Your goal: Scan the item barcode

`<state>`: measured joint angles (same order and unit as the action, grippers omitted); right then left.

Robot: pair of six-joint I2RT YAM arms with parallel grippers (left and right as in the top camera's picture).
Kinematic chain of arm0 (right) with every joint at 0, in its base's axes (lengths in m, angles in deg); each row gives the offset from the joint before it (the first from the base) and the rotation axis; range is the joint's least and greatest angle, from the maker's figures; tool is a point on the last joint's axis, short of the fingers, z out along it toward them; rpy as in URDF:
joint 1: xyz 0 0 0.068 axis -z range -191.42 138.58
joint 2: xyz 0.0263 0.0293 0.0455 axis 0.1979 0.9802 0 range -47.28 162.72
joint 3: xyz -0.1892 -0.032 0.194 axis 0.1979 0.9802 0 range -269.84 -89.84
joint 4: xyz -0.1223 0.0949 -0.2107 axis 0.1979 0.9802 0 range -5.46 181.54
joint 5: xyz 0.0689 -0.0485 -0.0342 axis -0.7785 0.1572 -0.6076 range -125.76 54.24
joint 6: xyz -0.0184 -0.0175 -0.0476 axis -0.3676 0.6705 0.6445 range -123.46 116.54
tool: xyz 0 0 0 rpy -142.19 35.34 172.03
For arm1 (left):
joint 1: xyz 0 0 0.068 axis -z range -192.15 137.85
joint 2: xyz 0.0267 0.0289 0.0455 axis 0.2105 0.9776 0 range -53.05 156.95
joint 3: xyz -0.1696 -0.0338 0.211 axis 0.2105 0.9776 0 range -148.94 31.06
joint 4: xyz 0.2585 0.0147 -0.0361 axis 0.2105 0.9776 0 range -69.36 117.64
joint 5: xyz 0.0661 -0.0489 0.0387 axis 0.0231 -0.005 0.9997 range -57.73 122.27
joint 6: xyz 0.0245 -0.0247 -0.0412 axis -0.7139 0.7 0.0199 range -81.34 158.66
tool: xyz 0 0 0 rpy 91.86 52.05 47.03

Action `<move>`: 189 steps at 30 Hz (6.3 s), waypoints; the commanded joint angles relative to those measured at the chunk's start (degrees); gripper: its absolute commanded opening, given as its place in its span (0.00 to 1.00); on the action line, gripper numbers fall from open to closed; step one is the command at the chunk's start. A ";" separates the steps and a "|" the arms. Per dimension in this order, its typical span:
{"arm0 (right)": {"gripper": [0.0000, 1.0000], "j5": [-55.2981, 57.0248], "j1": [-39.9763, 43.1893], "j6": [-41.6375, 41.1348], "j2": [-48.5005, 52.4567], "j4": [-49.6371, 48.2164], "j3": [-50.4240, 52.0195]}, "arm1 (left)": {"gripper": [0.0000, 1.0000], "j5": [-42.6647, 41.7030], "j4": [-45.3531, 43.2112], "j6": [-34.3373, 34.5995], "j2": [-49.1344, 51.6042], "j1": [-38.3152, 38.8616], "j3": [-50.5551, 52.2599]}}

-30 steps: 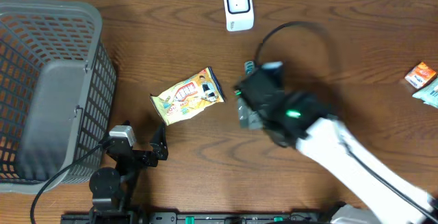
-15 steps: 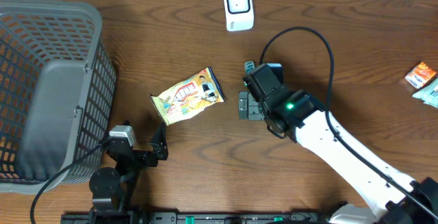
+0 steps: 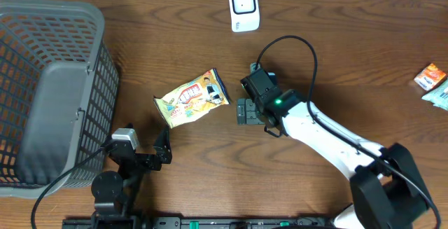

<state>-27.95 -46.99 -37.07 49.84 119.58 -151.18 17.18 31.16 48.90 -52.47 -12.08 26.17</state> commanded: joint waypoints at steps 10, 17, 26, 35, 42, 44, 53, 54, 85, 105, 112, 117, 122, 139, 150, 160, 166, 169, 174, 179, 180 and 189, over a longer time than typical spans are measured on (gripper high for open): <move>0.76 2.60 3.52 1.53 6.60 -1.20 0.22 | 0.98 -0.72 1.01 -0.57 -0.35 0.17 1.18; 0.54 2.23 4.50 3.06 8.48 -3.41 0.22 | 0.98 -0.70 1.01 -0.57 -0.35 0.17 1.18; 0.20 2.16 4.61 4.15 8.48 -4.17 0.22 | 0.98 -0.70 1.01 -0.57 -0.35 0.15 1.18; 0.10 -1.99 4.96 5.64 6.21 -4.02 0.15 | 0.98 -0.72 1.01 -0.57 -0.35 0.17 1.18; 0.11 -2.19 5.03 10.62 -1.22 -2.58 0.15 | 0.98 -0.72 1.01 -0.57 -0.35 0.15 1.18; 0.11 -2.21 5.05 11.43 -4.48 -1.64 0.15 | 0.98 -0.72 1.01 -0.57 -0.35 0.17 1.18; 0.12 -12.74 5.05 17.79 -21.79 1.09 0.15 | 0.98 -0.72 1.01 -0.57 -0.35 0.17 1.18; 0.14 -14.69 5.07 18.86 -23.80 1.22 0.15 | 0.98 -0.72 1.01 -0.57 -0.35 0.15 1.18; 0.18 -30.97 5.05 28.55 -39.74 9.53 0.17 | 0.98 -0.72 1.01 -0.57 -0.35 0.17 1.18; 0.21 4.42 5.14 28.44 -16.48 -6.01 0.17 | 0.98 -0.72 1.01 -0.57 -0.35 0.15 1.18; 0.19 20.65 5.40 28.57 -13.00 -16.26 0.17 | 0.98 -0.70 1.01 -0.57 -0.35 0.17 1.18; 0.19 20.70 6.58 33.38 -9.31 -24.37 0.17 | 0.98 -0.70 1.01 -0.57 -0.35 0.17 1.18; 0.18 26.69 7.04 42.88 -4.98 -32.74 0.13 | 0.98 -0.70 1.01 -0.57 -0.35 0.15 1.18; 0.16 38.16 7.80 86.99 24.50 -68.43 -14.99 | 0.98 -0.70 1.01 -0.57 -0.35 0.17 1.18; 0.18 38.27 8.87 98.42 42.23 -68.43 -36.72 | 0.98 -0.72 1.01 -0.57 -0.35 0.15 1.18; 0.15 43.17 10.56 105.35 45.27 -70.49 -39.87 | 0.98 -0.70 1.01 -0.57 -0.35 0.15 1.18; 0.16 43.39 11.26 104.26 45.27 -70.40 -39.87 | 0.98 -0.72 1.01 -0.57 -0.35 0.17 1.18; 0.17 44.30 11.26 103.47 45.27 -70.42 -39.87 | 0.98 -0.72 1.01 -0.57 -0.35 0.17 1.18; 0.20 46.38 11.28 100.28 43.30 -69.31 -39.87 | 0.98 -0.72 1.01 -0.57 -0.35 0.15 1.18; 0.18 47.84 12.66 94.99 36.35 -59.78 -39.85 | 0.98 -0.72 1.01 -0.57 -0.35 0.15 1.18; 0.18 47.82 13.20 93.35 34.73 -57.00 -39.85 | 0.98 -0.72 1.01 -0.57 -0.35 0.17 1.18; 0.17 45.70 21.66 69.46 21.07 -29.94 -39.85 | 0.98 -0.70 1.01 -0.57 -0.35 0.15 1.18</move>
<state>16.97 -29.31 46.78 77.16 85.75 -189.13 17.18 31.18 48.90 -52.47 -12.06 26.17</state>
